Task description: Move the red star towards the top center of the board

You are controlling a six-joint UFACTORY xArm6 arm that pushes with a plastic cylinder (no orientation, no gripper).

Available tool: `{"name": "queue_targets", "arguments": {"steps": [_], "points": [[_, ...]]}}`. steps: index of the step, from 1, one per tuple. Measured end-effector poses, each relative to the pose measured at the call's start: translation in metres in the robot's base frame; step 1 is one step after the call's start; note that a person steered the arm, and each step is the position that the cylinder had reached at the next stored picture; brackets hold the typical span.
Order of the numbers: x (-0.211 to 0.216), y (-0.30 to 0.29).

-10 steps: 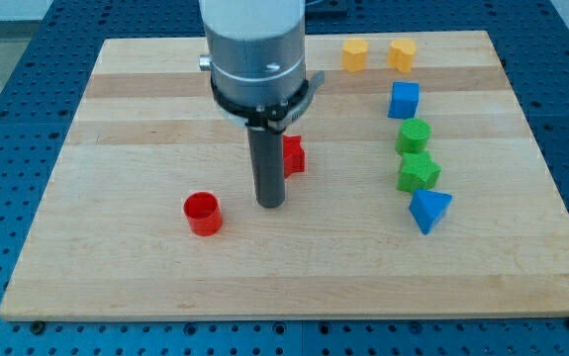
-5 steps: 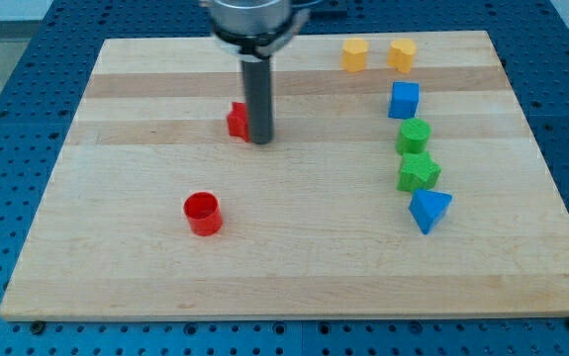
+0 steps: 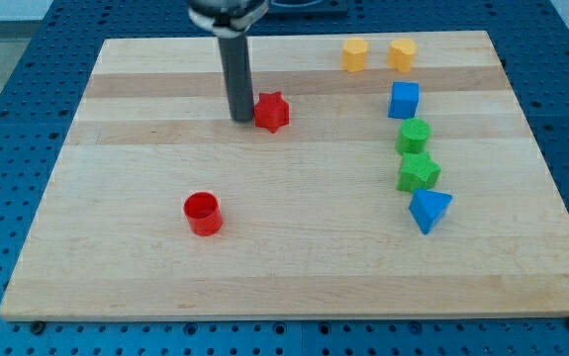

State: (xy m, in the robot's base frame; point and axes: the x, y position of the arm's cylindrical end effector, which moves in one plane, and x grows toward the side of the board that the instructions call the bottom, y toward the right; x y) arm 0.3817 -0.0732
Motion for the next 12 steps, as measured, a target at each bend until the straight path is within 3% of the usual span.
{"name": "queue_targets", "arguments": {"steps": [1,2,3,4,5,7,9,11,12], "points": [[-0.009,0.025],[0.016,0.033],[0.009,0.055],[-0.025,0.083],[-0.075,0.087],[-0.039,0.041],[-0.105,0.042],[-0.053,0.046],[-0.060,0.082]]}}
